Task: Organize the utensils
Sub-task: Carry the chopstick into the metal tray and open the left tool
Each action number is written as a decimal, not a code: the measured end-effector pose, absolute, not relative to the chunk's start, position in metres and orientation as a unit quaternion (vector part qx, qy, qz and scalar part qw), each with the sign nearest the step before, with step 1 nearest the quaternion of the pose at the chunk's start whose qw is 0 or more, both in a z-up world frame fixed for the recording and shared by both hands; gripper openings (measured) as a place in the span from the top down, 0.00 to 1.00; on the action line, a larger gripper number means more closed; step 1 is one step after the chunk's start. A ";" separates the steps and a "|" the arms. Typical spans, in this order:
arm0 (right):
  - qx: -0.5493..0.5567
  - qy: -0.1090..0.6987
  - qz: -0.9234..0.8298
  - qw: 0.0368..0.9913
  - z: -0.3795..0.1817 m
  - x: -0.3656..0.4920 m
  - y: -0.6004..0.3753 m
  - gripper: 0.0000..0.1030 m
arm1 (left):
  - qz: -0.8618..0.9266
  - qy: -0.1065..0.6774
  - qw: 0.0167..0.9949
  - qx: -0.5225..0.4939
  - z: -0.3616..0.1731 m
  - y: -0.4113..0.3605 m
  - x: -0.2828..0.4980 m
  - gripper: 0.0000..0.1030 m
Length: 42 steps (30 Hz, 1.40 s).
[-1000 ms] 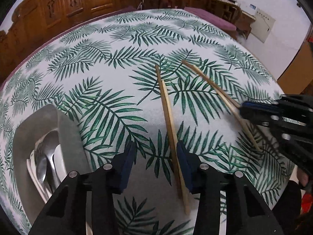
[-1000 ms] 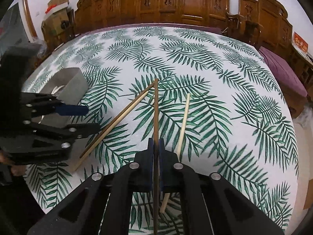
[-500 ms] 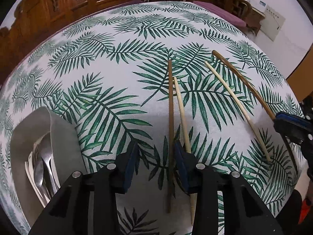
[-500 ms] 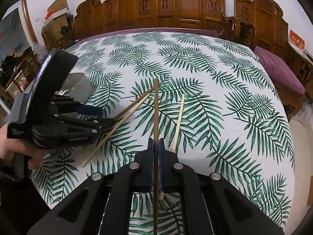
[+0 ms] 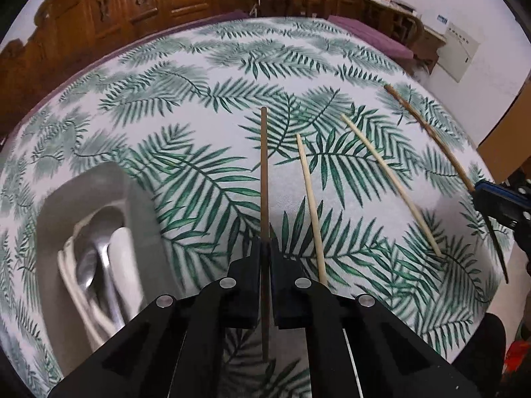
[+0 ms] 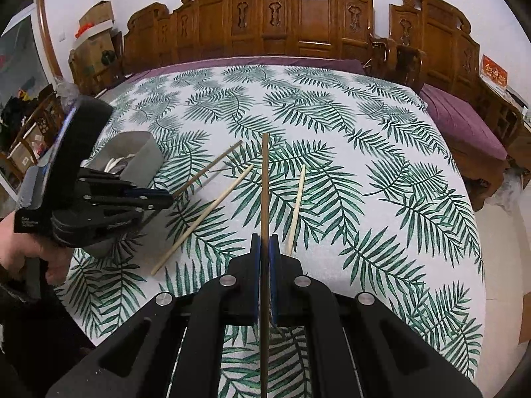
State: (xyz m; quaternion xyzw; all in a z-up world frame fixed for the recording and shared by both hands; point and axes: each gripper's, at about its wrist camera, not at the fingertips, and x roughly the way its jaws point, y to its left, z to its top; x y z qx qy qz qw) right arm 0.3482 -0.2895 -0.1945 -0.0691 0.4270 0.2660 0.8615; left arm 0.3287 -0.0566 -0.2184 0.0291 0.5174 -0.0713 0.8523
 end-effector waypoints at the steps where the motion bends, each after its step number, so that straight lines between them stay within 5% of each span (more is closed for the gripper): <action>1: -0.068 0.426 0.266 0.862 -0.193 0.346 -0.289 0.94 | -0.071 0.511 0.856 0.026 -0.212 -0.055 0.323 0.96; 24: -0.079 0.393 0.285 0.871 -0.154 0.307 -0.253 0.94 | -0.053 0.431 0.901 0.008 -0.124 -0.002 0.245 0.96; 42: -0.073 0.392 0.293 0.869 -0.168 0.309 -0.236 0.94 | -0.042 0.441 0.896 -0.017 -0.177 0.056 0.254 0.96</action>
